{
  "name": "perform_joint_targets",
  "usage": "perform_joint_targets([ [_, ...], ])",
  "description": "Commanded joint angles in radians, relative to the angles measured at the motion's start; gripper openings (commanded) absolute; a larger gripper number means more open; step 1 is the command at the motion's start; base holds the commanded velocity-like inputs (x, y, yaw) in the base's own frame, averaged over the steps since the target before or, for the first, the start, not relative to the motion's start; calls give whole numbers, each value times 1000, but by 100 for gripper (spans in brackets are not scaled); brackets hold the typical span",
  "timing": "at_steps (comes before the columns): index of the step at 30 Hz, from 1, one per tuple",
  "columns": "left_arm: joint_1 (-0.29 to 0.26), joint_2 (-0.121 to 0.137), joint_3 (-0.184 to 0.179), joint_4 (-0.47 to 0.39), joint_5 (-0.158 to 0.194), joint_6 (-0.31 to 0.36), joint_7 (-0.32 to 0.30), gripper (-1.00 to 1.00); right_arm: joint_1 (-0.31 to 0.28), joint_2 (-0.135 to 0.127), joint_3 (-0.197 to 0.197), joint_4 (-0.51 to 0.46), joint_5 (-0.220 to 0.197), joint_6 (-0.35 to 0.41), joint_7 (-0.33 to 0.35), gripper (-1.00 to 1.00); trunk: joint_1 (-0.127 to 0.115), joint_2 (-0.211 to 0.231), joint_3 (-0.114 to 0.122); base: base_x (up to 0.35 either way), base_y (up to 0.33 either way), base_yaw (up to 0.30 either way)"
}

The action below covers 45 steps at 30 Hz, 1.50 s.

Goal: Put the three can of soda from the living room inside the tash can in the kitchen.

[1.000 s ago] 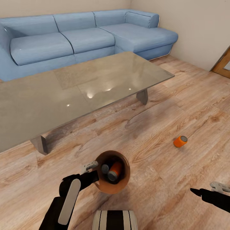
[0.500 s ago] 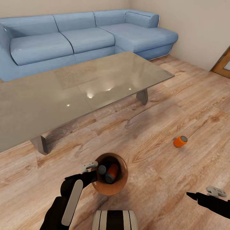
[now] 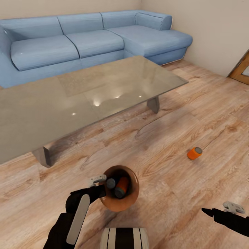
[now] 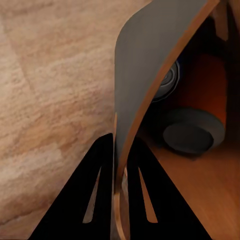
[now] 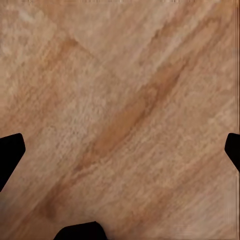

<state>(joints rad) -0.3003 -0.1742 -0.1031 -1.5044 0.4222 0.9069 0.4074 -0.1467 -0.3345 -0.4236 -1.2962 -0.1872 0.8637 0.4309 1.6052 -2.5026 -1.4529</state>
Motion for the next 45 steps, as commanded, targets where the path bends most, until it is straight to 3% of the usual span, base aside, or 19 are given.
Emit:
perform_joint_targets([
  [1, 0, 0, -1, 0, 210, -9, -3, -100, 0, 0, 0, 0, 0, 0, 0, 100, 0, 0, 0, 0, -237, 0],
  [16, 0, 0, -1, 0, 211, -10, -4, -100, 0, 8, 9, -9, 1, 1, -7, 100, 0, 0, 0, 0, -282, 0],
  [22, 0, 0, -1, 0, 210, -10, -4, -100, -1, 11, 39, -14, 2, 7, -10, 100, 0, 0, 0, 0, -34, 0],
  [31, 0, 0, -1, 0, 210, -10, -4, -100, 0, 11, 43, -18, 2, 8, -11, 100, 0, 0, 0, 0, -1, 14],
  [45, 0, 0, -1, 0, 211, -10, -4, -100, 0, 10, 43, -19, 2, 9, -11, 100, 0, 0, 0, 11, -8, 233],
])
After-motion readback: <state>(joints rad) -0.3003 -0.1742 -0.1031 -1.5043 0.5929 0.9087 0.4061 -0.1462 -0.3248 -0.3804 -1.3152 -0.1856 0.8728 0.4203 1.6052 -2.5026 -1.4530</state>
